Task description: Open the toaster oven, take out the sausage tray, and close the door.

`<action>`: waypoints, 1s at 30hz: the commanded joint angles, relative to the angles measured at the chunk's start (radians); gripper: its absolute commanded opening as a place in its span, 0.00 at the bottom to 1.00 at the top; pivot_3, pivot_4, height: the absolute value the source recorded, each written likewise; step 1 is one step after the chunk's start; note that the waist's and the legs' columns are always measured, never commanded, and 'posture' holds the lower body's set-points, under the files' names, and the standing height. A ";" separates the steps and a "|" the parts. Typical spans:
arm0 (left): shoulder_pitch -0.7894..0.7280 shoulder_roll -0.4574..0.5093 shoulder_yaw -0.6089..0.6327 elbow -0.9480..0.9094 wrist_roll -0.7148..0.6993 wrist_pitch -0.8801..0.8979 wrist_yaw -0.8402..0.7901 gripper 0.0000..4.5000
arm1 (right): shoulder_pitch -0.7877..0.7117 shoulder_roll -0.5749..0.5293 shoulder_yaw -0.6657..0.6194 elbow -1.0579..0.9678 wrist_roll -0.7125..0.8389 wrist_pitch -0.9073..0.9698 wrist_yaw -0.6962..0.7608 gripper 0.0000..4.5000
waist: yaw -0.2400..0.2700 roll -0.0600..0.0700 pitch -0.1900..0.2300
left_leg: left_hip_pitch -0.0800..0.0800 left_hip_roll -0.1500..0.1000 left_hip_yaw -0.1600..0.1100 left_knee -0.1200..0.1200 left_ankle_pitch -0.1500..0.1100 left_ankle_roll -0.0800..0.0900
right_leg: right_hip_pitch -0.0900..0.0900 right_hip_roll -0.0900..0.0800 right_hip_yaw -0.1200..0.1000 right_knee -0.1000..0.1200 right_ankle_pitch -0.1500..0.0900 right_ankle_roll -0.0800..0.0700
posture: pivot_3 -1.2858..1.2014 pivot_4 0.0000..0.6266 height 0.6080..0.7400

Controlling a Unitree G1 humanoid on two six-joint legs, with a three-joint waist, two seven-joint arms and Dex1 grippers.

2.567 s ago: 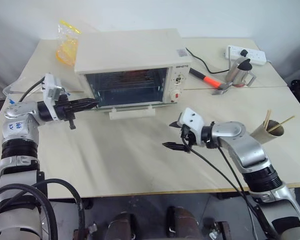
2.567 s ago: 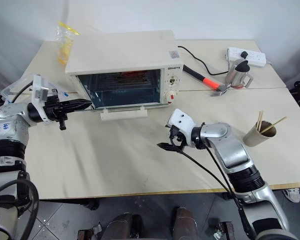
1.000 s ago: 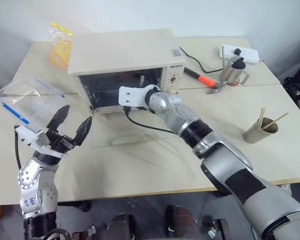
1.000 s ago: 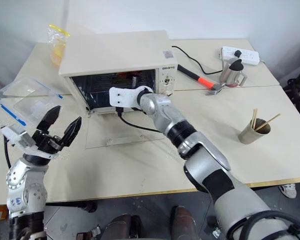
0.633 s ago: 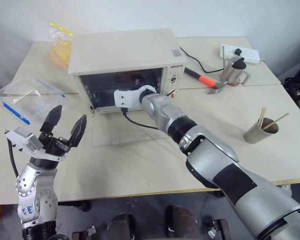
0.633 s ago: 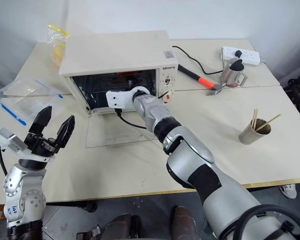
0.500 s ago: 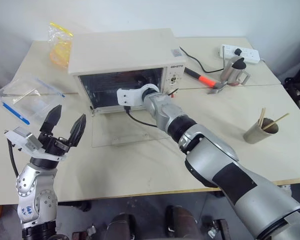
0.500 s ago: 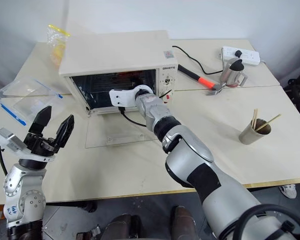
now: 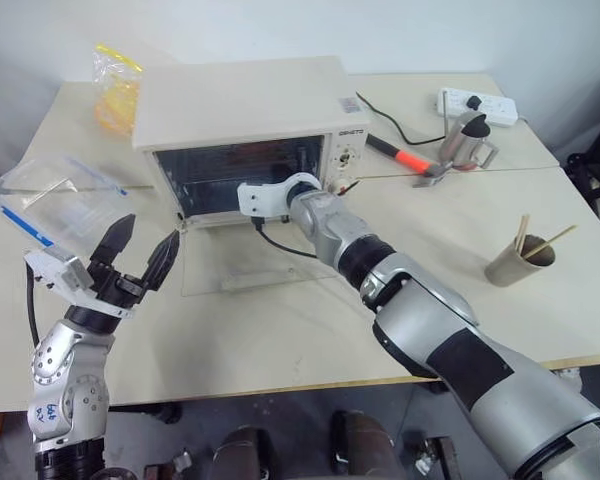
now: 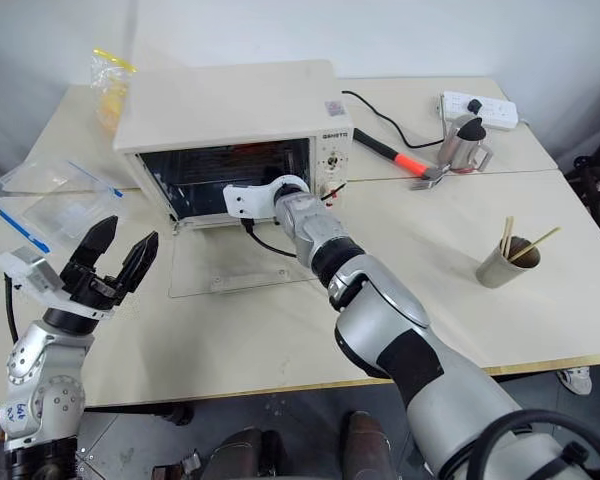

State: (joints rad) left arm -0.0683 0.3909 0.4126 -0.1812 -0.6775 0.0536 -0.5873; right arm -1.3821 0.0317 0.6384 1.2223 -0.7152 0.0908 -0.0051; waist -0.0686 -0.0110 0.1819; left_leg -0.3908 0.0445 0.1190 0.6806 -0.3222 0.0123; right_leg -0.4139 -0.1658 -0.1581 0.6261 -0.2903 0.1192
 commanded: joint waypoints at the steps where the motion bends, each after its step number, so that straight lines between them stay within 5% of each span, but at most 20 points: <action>1: -0.030 0.010 -0.002 -0.006 -0.001 0.003 -0.006 1.00 | 0.010 -0.021 0.006 -0.103 -0.023 0.005 -0.019 0.00 | 0.000 0.000 0.000 | 0.000 0.000 0.000 0.000 0.000 0.000 | 0.000 0.000 0.000 0.000 0.000 0.000 | 0.52 0.24 1.00; 17: -0.205 0.093 -0.018 0.179 0.003 0.034 -0.128 1.00 | 0.231 -0.150 0.004 -0.594 -0.104 0.095 0.105 0.00 | 0.011 0.000 0.000 | -0.001 0.000 0.001 0.000 0.000 0.000 | 0.000 0.001 0.000 -0.001 0.000 0.000 | 0.52 0.24 1.00; 30: -0.449 0.150 -0.047 0.504 0.070 -0.021 -0.311 1.00 | 0.225 -0.162 -0.001 -0.581 -0.110 0.058 0.104 0.00 | 0.009 0.000 0.000 | -0.001 -0.005 0.002 -0.001 0.000 -0.001 | -0.001 0.002 -0.001 -0.002 0.000 0.000 | 0.52 0.24 1.00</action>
State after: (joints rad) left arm -0.4886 0.5193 0.3559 0.2978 -0.6201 0.0527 -0.8855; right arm -1.1230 -0.1290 0.6550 0.6942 -0.8104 0.1712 0.1205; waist -0.0597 -0.0111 0.1819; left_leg -0.3915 0.0392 0.1206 0.6792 -0.3219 0.0116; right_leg -0.4144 -0.1643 -0.1592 0.6245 -0.2903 0.1192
